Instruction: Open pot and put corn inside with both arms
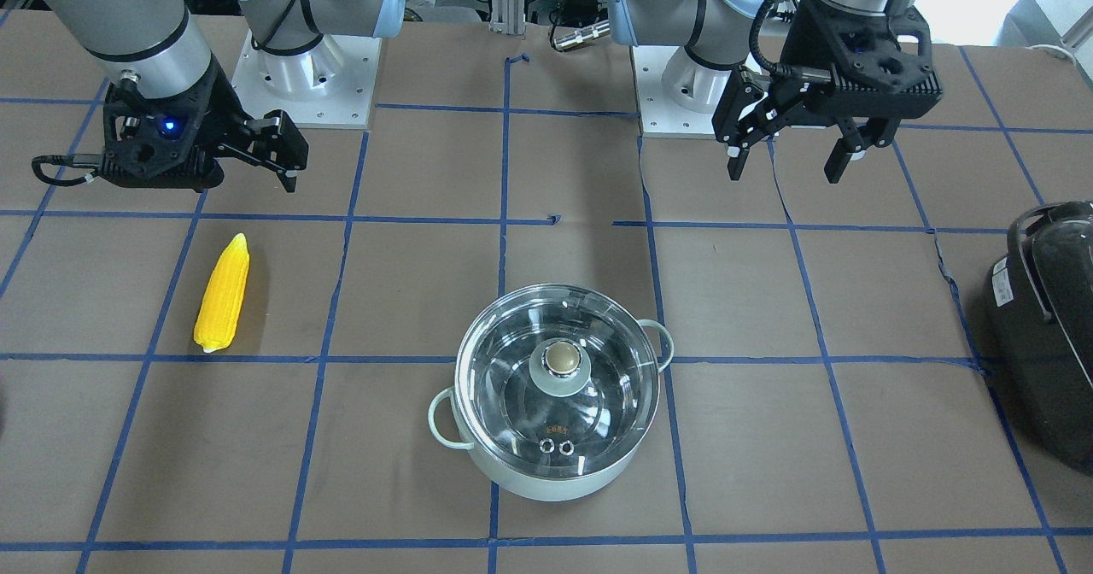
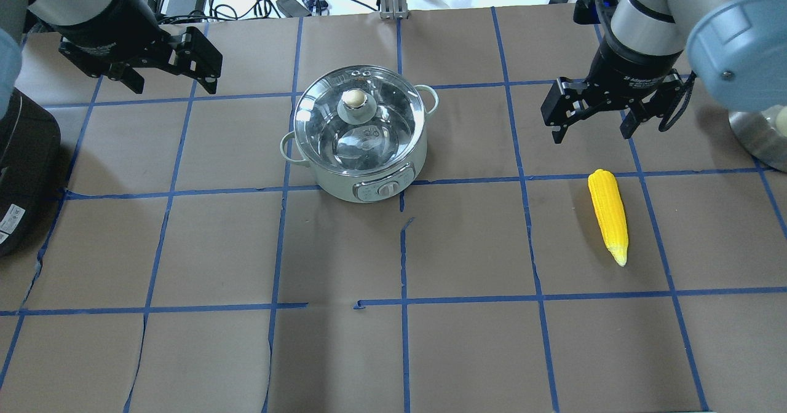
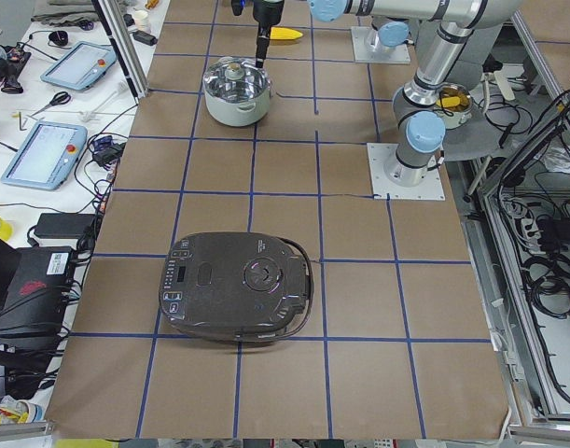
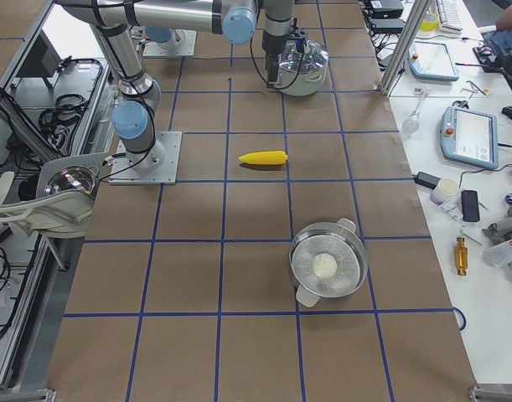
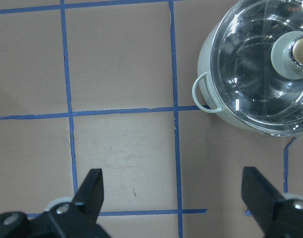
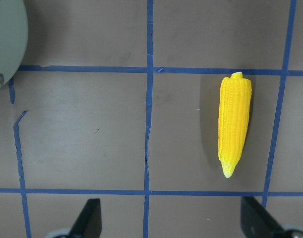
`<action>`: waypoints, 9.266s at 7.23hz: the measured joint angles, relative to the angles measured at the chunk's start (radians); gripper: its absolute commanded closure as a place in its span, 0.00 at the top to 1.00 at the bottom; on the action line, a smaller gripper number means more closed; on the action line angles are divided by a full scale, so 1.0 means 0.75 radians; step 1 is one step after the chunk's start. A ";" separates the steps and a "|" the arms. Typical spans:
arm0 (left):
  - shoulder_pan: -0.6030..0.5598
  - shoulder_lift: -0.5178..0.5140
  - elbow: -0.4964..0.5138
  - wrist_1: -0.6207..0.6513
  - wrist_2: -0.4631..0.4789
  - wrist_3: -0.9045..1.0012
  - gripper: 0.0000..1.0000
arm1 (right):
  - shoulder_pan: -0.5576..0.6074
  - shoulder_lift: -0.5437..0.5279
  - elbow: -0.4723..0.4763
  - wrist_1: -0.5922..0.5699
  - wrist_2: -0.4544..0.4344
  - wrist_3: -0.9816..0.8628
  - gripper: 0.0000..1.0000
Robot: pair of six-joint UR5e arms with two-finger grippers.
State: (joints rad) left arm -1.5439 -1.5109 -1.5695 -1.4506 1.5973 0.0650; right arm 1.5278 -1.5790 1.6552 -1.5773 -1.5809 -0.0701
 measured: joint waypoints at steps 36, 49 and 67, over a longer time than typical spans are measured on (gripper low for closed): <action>-0.367 -0.608 0.205 0.402 -0.028 -0.495 0.13 | -0.138 0.310 0.138 -0.559 -0.009 0.189 0.00; 0.416 -0.543 -0.009 0.369 -0.112 0.465 0.00 | 0.607 0.852 -0.728 -0.343 -0.011 0.644 0.33; 0.512 -0.669 -0.215 0.637 0.027 0.475 0.73 | -0.016 -0.016 -0.030 -0.124 0.025 0.160 1.00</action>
State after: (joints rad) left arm -1.1600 -2.0128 -1.7304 -0.9730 1.6178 0.4214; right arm 1.5156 -1.5911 1.6330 -1.6700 -1.5620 0.0499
